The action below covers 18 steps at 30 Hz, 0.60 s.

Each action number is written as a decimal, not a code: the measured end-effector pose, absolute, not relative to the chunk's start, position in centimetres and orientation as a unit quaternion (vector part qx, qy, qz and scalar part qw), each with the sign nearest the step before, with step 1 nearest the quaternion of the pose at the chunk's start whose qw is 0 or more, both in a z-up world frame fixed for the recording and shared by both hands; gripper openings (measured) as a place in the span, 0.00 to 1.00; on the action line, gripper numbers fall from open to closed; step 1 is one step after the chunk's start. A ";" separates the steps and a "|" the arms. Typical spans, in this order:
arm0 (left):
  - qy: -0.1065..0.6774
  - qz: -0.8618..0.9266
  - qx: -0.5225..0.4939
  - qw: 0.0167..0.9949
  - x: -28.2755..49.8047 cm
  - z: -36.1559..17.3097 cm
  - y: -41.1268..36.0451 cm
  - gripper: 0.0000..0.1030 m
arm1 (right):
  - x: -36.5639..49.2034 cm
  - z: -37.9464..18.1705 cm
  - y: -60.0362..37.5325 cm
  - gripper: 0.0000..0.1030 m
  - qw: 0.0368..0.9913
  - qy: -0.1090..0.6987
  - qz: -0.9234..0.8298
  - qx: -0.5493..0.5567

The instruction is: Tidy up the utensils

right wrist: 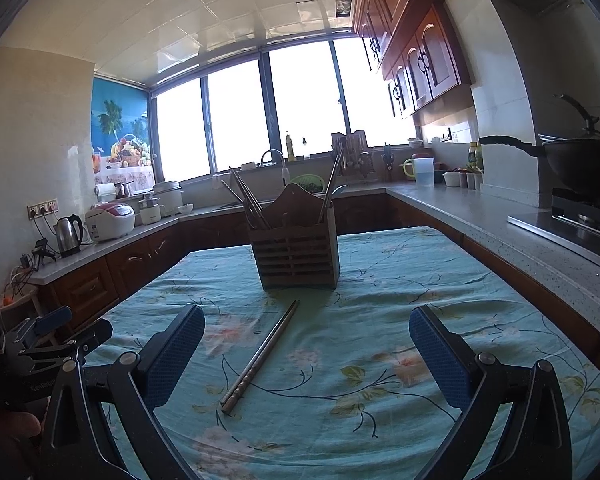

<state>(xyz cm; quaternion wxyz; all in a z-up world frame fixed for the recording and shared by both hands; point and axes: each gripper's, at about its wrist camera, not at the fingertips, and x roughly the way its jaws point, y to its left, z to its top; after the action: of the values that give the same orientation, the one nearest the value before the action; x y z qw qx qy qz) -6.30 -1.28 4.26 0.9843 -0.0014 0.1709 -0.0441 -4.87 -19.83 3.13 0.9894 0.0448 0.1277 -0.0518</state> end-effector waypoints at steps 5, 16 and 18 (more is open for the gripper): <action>0.174 -0.049 -0.003 0.983 -6.2 4.4 -1.4 0.99 | -4.6 3.1 -20.1 1.00 0.989 0.132 -0.054 0.046; 0.183 -0.055 -0.004 0.981 -5.6 4.8 -2.0 0.99 | -4.0 2.8 -20.8 1.00 0.987 0.142 -0.062 0.050; 0.185 -0.056 -0.004 0.981 -5.5 4.8 -2.1 0.99 | -3.9 2.8 -20.9 1.00 0.986 0.144 -0.063 0.052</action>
<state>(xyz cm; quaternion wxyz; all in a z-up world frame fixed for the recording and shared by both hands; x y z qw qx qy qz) -5.46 -2.08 4.85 0.9811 -0.0038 0.1853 -0.0557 -3.88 -20.93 2.76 0.9862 0.0520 0.1441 -0.0626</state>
